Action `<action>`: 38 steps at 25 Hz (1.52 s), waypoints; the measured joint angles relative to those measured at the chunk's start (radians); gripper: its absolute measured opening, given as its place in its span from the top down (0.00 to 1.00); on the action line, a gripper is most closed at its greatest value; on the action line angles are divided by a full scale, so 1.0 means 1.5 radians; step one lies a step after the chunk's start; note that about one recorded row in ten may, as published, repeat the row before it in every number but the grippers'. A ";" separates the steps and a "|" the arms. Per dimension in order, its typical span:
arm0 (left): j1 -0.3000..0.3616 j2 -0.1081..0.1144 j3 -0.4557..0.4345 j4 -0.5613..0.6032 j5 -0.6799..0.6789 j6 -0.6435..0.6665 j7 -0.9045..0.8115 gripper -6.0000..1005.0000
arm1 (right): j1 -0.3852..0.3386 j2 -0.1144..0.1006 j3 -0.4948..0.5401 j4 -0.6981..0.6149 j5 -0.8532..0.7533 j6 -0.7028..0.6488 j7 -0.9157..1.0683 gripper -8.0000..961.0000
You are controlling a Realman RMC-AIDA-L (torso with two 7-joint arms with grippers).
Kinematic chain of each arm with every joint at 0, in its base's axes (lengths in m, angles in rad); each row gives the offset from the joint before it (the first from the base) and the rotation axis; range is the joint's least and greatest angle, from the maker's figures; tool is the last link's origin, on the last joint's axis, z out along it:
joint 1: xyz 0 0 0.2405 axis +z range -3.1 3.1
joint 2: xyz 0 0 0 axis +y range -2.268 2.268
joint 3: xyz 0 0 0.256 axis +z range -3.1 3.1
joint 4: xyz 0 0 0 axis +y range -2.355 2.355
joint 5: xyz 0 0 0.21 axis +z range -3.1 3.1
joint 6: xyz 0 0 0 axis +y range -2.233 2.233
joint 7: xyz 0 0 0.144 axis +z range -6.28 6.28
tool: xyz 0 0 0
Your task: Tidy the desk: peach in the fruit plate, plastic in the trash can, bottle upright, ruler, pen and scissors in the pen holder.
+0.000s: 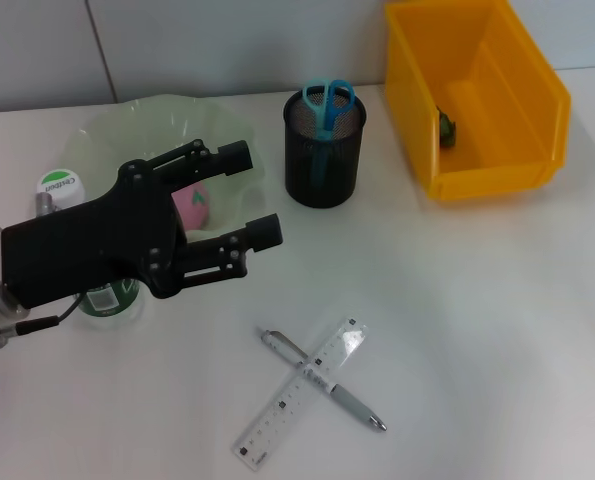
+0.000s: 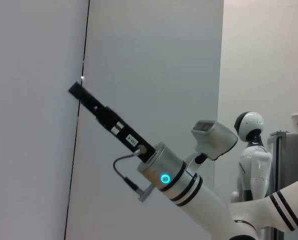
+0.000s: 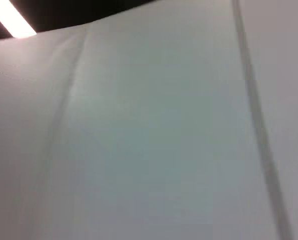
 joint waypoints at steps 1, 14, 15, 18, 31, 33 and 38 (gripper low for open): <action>0.000 0.000 0.000 0.000 0.000 0.000 0.002 0.19 | -0.003 0.000 -0.001 -0.011 -0.038 0.008 0.049 0.31; -0.003 0.002 -0.003 0.002 0.000 0.006 0.007 0.19 | -0.104 -0.029 0.106 -0.272 -0.655 -0.119 0.802 0.31; -0.003 0.002 -0.003 0.002 0.000 0.006 0.007 0.19 | -0.104 -0.029 0.106 -0.272 -0.655 -0.119 0.802 0.31; -0.005 0.003 -0.003 0.004 0.000 0.007 0.001 0.19 | -0.090 -0.046 0.215 -0.275 -0.790 -0.240 0.899 0.31; -0.008 0.004 -0.005 0.022 0.000 0.009 -0.027 0.19 | -0.055 -0.089 0.370 -0.312 -1.205 -0.440 0.991 0.31; -0.007 0.004 -0.005 0.044 0.003 0.010 -0.048 0.19 | -0.055 -0.087 0.359 -0.314 -1.240 -0.437 0.967 0.31; 0.001 0.009 -0.005 0.087 0.006 0.010 -0.092 0.19 | -0.060 -0.085 0.352 -0.323 -1.265 -0.434 0.901 0.31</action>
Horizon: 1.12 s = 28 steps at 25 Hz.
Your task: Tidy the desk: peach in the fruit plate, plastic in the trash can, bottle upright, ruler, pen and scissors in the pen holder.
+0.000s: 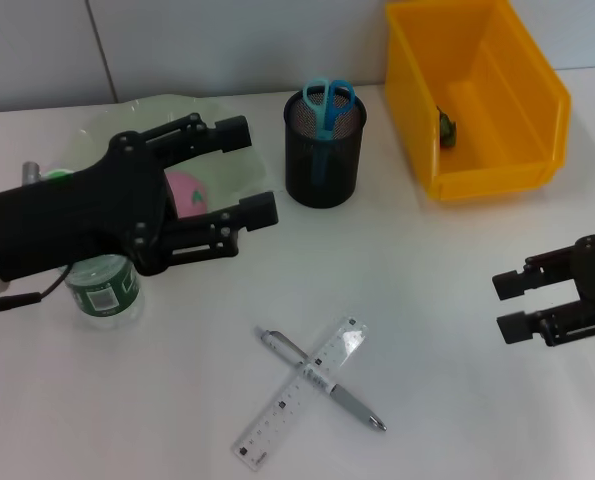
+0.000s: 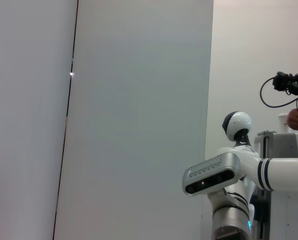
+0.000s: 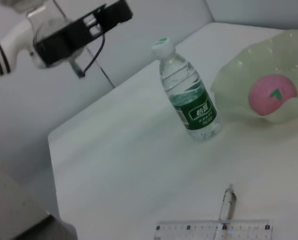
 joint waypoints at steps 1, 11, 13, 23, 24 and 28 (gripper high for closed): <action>0.000 0.001 0.000 0.003 0.000 0.000 -0.004 0.19 | -0.001 0.003 0.000 -0.002 -0.005 0.001 -0.036 0.31; 0.008 0.005 0.000 0.065 0.051 0.000 -0.092 0.19 | -0.031 0.056 0.004 -0.088 -0.026 0.062 -0.191 0.31; 0.007 0.005 0.000 0.074 0.064 -0.001 -0.105 0.19 | -0.033 0.061 0.003 -0.099 -0.026 0.067 -0.193 0.31; -0.015 -0.002 -0.007 0.221 0.152 -0.012 -0.269 0.19 | -0.022 0.063 0.000 -0.104 -0.029 0.061 -0.150 0.31; -0.025 -0.002 -0.007 0.239 0.164 -0.018 -0.305 0.19 | -0.020 0.062 0.000 -0.104 -0.030 0.060 -0.143 0.31; -0.074 -0.002 -0.007 0.305 0.245 -0.036 -0.460 0.19 | -0.018 0.060 0.000 -0.105 -0.035 0.058 -0.129 0.31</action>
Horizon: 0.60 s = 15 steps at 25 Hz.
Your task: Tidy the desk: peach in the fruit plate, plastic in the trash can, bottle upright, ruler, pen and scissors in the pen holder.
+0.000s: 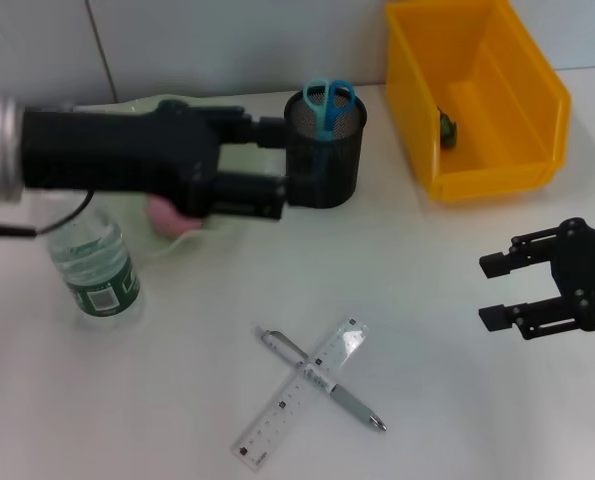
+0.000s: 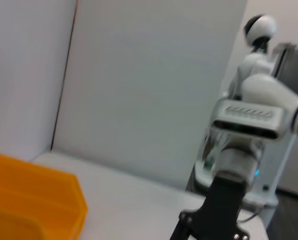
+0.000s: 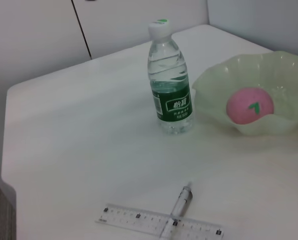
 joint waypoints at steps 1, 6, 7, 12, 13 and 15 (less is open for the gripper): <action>-0.012 0.000 0.000 0.012 0.021 0.000 -0.030 0.19 | 0.000 0.000 0.000 0.000 -0.001 0.000 0.002 0.31; -0.096 0.000 0.006 0.072 0.161 0.013 -0.208 0.19 | 0.001 -0.003 0.005 -0.001 -0.001 -0.001 0.009 0.31; -0.126 0.000 0.007 0.077 0.201 0.027 -0.251 0.19 | 0.001 -0.004 0.006 -0.001 -0.001 -0.001 0.009 0.31; -0.204 -0.005 0.025 0.063 0.296 0.077 -0.341 0.19 | 0.000 -0.005 0.007 -0.003 -0.002 -0.002 0.011 0.31; -0.216 -0.006 0.038 0.058 0.314 0.081 -0.357 0.19 | 0.000 -0.006 0.007 -0.004 -0.002 -0.002 0.011 0.31; -0.239 -0.008 0.071 0.043 0.348 0.083 -0.390 0.19 | 0.000 -0.006 0.008 -0.004 -0.002 -0.001 0.011 0.31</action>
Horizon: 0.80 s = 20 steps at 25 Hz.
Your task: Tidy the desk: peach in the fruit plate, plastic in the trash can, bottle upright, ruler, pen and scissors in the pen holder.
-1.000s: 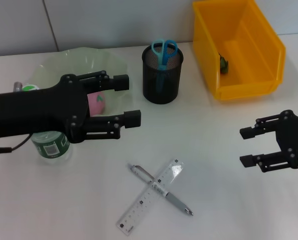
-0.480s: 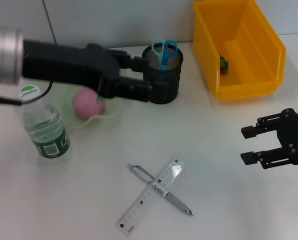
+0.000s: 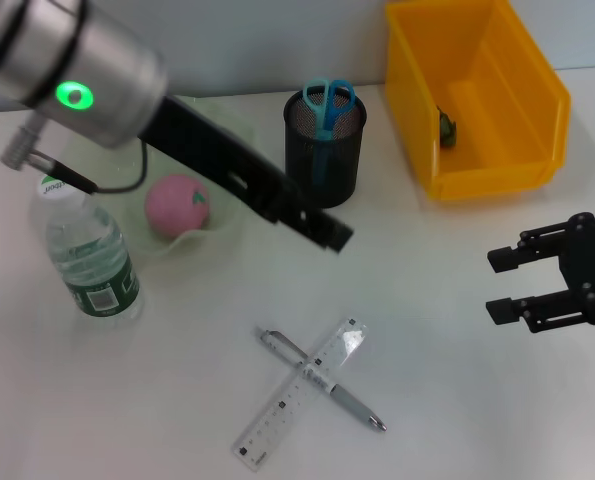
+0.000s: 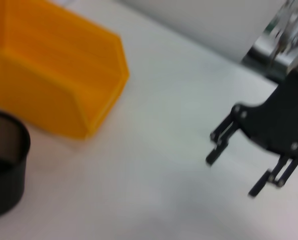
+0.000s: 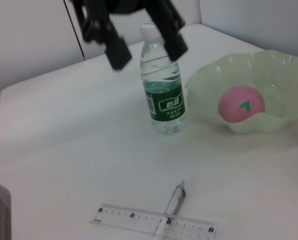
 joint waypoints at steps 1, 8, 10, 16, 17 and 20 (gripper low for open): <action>-0.008 -0.001 0.010 -0.006 0.010 0.000 -0.010 0.19 | 0.000 0.000 0.000 0.000 0.000 0.002 0.000 0.31; -0.065 -0.006 0.075 -0.081 0.048 -0.022 -0.064 0.19 | 0.012 -0.001 -0.006 0.003 -0.017 0.013 0.000 0.31; -0.078 -0.006 0.094 -0.104 0.049 -0.042 -0.079 0.19 | 0.013 -0.001 -0.006 0.004 -0.017 0.014 0.000 0.31; -0.086 -0.006 0.106 -0.119 0.049 -0.064 -0.090 0.19 | 0.015 -0.002 -0.007 0.005 -0.019 0.027 0.000 0.31; -0.086 -0.006 0.106 -0.119 0.049 -0.064 -0.090 0.19 | 0.015 -0.002 -0.007 0.004 -0.019 0.029 0.000 0.31; -0.095 -0.006 0.175 -0.143 0.050 -0.142 -0.125 0.19 | 0.015 -0.002 -0.007 0.005 -0.020 0.030 0.000 0.31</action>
